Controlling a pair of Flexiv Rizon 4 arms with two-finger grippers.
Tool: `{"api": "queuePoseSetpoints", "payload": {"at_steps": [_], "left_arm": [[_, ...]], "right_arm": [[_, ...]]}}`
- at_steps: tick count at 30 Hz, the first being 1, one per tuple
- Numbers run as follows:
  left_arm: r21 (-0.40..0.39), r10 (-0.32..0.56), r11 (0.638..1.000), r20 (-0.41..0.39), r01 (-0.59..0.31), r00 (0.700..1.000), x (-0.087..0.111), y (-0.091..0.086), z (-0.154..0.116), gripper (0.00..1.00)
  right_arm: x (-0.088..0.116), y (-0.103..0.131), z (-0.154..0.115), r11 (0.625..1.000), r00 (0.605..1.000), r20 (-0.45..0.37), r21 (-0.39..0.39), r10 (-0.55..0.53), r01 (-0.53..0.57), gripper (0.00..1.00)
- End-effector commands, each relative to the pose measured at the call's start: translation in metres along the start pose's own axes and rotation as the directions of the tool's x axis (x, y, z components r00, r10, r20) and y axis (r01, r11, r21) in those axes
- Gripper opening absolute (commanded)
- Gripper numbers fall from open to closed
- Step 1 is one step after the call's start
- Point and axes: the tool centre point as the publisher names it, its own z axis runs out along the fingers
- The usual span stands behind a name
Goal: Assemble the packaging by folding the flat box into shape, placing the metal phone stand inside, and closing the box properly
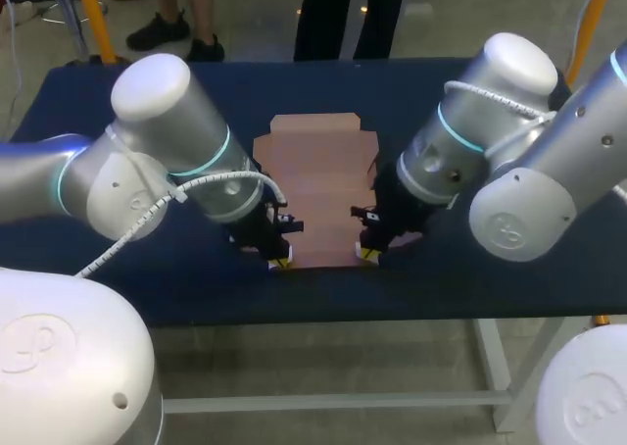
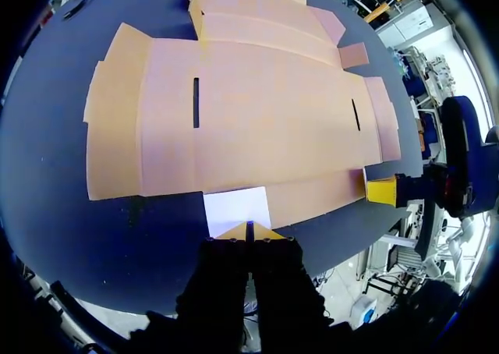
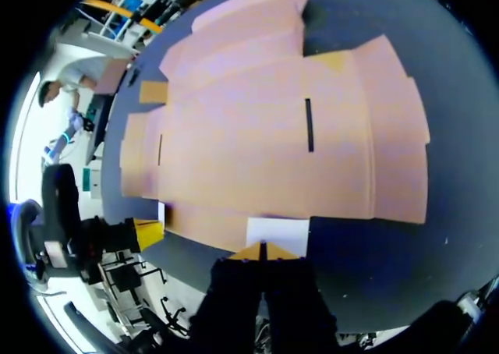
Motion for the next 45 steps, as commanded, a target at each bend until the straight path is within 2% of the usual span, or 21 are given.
{"api": "queuePoseSetpoints", "payload": {"at_steps": [1,13,32,40,45], "left_arm": [[0.014,-0.002,1.000,0.007,0.002,1.000,0.000,0.003,0.003,0.00],[0.031,-0.001,1.000,0.004,0.001,1.000,-0.006,0.000,0.008,0.00],[0.003,0.013,1.000,0.017,-0.013,1.000,-0.007,-0.004,0.025,0.00],[0.018,0.013,1.000,0.024,-0.013,1.000,-0.008,-0.005,0.006,0.00],[0.024,0.013,1.000,0.000,-0.013,1.000,-0.009,-0.010,-0.016,0.00]], "right_arm": [[0.002,-0.003,0.007,0.999,1.000,0.022,-0.045,0.000,0.001,0.00],[-0.001,-0.003,0.012,0.998,0.999,0.033,-0.062,0.004,-0.002,0.00],[-0.008,-0.002,0.028,0.998,0.998,0.060,-0.060,0.021,-0.017,0.00],[-0.005,-0.002,0.004,0.996,0.999,0.034,-0.085,0.011,-0.008,0.00],[-0.004,0.003,-0.018,0.996,1.000,-0.027,-0.091,-0.007,0.004,0.00]]}}
